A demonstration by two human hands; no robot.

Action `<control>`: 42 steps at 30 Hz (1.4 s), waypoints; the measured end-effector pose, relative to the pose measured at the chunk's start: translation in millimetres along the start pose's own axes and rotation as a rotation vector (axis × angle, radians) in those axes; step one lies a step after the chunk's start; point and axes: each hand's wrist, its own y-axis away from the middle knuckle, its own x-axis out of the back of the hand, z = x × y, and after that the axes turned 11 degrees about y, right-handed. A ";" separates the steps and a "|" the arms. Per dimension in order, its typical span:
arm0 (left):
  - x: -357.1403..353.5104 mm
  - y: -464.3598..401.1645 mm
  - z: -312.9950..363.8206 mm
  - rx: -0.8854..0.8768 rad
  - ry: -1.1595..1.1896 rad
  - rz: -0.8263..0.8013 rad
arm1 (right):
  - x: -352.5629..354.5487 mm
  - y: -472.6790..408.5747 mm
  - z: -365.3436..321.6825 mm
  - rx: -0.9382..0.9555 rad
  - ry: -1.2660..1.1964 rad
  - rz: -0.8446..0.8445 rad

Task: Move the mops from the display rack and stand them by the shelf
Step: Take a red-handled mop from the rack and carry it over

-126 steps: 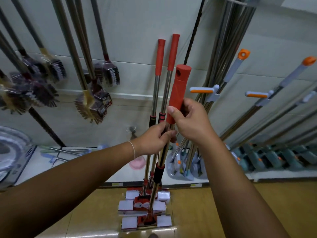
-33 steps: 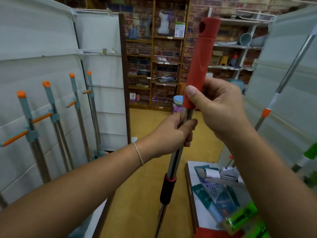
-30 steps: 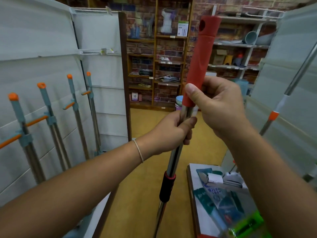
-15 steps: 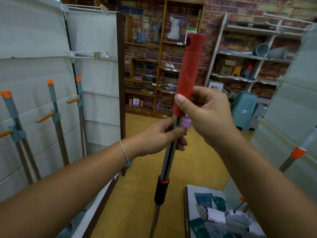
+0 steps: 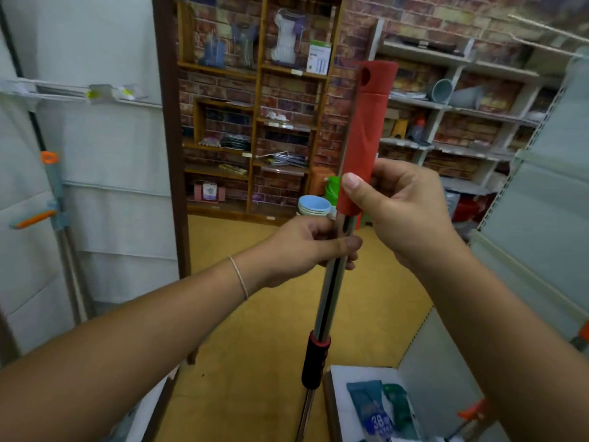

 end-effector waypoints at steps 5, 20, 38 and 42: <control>23.9 -53.8 5.1 -0.072 0.000 -0.081 | -5.0 -42.9 14.1 0.036 0.027 0.080; 33.5 -215.3 -28.8 -0.146 0.082 -0.105 | 23.1 -156.7 109.5 -0.038 0.110 0.194; 38.0 -442.8 -70.4 -0.183 0.003 -0.155 | 69.0 -320.7 252.2 -0.176 0.061 0.202; 30.2 -486.5 -77.4 -0.192 0.059 -0.214 | 86.2 -342.0 267.2 -0.175 0.155 0.252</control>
